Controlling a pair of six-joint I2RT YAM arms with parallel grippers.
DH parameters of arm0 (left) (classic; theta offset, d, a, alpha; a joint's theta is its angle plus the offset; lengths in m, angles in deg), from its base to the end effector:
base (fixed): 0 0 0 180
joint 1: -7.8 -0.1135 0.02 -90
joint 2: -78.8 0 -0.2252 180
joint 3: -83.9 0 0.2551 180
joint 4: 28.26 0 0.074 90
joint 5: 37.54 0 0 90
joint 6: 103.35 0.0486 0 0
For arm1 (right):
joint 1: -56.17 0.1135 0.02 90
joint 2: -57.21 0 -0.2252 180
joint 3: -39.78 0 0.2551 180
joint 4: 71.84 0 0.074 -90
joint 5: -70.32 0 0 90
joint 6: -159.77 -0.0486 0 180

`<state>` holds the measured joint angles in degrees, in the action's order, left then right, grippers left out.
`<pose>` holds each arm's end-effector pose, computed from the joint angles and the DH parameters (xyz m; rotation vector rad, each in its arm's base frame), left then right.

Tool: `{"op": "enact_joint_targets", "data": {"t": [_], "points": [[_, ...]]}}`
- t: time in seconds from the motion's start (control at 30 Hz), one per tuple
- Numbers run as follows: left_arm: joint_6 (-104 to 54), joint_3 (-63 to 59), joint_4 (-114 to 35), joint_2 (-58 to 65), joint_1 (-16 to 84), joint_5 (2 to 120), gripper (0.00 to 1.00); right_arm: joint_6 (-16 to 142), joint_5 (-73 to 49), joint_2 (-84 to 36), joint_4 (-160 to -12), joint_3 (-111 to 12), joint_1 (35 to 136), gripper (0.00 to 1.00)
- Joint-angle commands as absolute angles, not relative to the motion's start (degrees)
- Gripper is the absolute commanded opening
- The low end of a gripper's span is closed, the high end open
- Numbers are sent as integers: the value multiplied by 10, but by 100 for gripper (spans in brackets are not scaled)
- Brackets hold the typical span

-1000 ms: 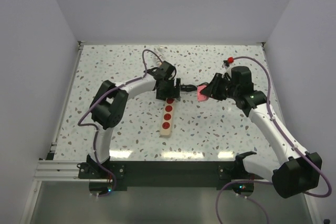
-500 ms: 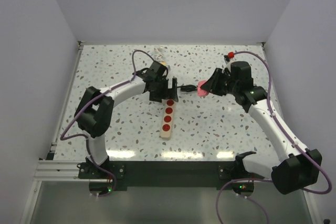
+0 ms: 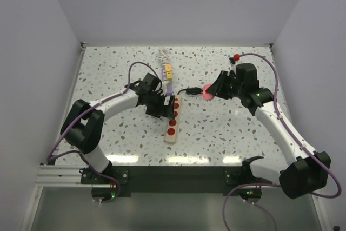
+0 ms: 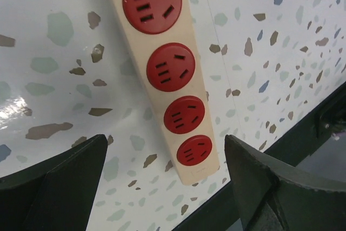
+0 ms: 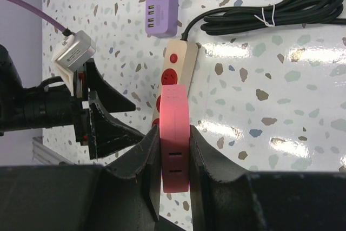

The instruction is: Insert the plug

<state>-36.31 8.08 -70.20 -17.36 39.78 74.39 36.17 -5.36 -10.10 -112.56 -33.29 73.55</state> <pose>0.2777 -0.1948 0.1433 0.3510 2.7607 -0.7942 0.2695 0.0970 0.2775 0.1725 2.2599 0.7635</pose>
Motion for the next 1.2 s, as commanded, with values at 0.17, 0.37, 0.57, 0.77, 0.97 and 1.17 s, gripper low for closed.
{"op": "enact_joint_targets", "data": {"t": [0.17, 0.37, 0.57, 0.77, 0.97, 1.17], "points": [[-308, 99, -689, -162, 400, 847, 94, 357, -69, -105, -1125, -348, 745, 0], [-302, 98, -687, -193, 405, 847, 94, 356, -72, -107, -1129, -351, 748, 0], [-293, 72, -698, -234, 429, 841, 95, 358, -77, -118, -1131, -359, 754, 0], [-289, 40, -703, -249, 462, 841, 95, 357, -82, -126, -1134, -368, 757, 0], [-309, -5, -702, -267, 480, 870, 95, 357, -86, -128, -1138, -369, 758, 0], [-329, -41, -695, -278, 490, 892, 95, 356, -91, -128, -1150, -372, 758, 0]]}}
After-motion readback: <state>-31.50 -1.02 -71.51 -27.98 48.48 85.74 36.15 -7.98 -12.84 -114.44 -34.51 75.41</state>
